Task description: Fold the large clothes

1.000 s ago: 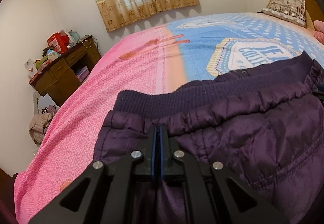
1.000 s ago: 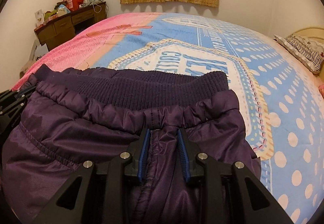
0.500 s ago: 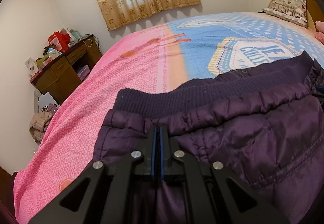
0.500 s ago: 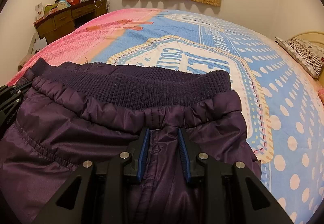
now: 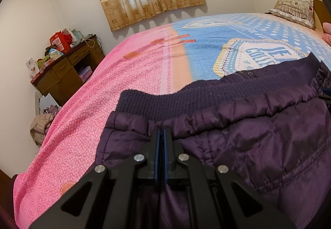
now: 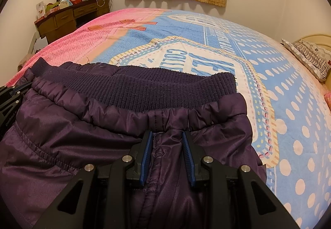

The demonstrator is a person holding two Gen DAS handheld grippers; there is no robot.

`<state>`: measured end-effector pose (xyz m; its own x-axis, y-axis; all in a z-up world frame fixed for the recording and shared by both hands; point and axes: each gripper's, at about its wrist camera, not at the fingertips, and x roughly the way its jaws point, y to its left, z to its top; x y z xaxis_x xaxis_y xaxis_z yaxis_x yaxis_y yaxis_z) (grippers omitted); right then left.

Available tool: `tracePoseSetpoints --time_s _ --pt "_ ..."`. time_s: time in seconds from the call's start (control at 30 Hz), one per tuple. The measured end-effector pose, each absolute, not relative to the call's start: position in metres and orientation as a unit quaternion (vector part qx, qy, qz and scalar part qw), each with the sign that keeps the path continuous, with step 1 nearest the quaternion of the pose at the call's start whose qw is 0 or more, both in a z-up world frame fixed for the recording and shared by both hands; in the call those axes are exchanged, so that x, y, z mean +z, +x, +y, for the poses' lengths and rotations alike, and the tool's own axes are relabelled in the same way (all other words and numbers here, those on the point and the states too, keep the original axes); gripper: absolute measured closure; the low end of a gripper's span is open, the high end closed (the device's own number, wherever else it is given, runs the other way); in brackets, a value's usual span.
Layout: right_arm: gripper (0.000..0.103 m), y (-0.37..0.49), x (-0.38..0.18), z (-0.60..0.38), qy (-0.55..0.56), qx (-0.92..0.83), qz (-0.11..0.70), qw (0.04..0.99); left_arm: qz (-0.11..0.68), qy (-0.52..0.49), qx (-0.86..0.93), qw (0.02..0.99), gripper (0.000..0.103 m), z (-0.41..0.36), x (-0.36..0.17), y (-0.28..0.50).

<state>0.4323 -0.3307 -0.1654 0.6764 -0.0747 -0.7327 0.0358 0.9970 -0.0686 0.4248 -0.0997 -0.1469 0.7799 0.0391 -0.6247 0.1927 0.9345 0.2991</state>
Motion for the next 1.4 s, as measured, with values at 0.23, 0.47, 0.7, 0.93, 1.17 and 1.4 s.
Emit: tracePoseSetpoints --time_s 0.23,0.47,0.7,0.93,1.17,1.4 --pt "0.073 0.432 -0.165 -0.33 -0.024 -0.03 0.401 0.915 0.329 0.176 -0.041 0.927 0.1 -0.1 -0.147 0.425" --pt "0.073 0.433 -0.165 -0.331 -0.027 -0.03 0.401 0.915 0.329 0.176 -0.04 0.927 0.099 -0.099 -0.148 0.424" --pt "0.073 0.433 -0.165 -0.331 -0.028 -0.031 0.401 0.915 0.329 0.176 -0.04 0.927 0.099 -0.099 -0.148 0.424" --pt "0.072 0.433 -0.163 -0.331 -0.033 -0.032 0.402 0.915 0.329 0.173 -0.036 0.928 0.096 -0.098 -0.146 0.425" --pt "0.045 0.412 -0.144 -0.337 -0.021 -0.035 0.377 0.925 0.285 0.072 -0.029 0.955 0.041 -0.074 -0.103 0.398" --pt "0.035 0.38 -0.13 -0.315 -0.037 -0.004 0.342 0.939 0.266 0.157 -0.104 0.946 0.01 -0.146 -0.107 0.36"
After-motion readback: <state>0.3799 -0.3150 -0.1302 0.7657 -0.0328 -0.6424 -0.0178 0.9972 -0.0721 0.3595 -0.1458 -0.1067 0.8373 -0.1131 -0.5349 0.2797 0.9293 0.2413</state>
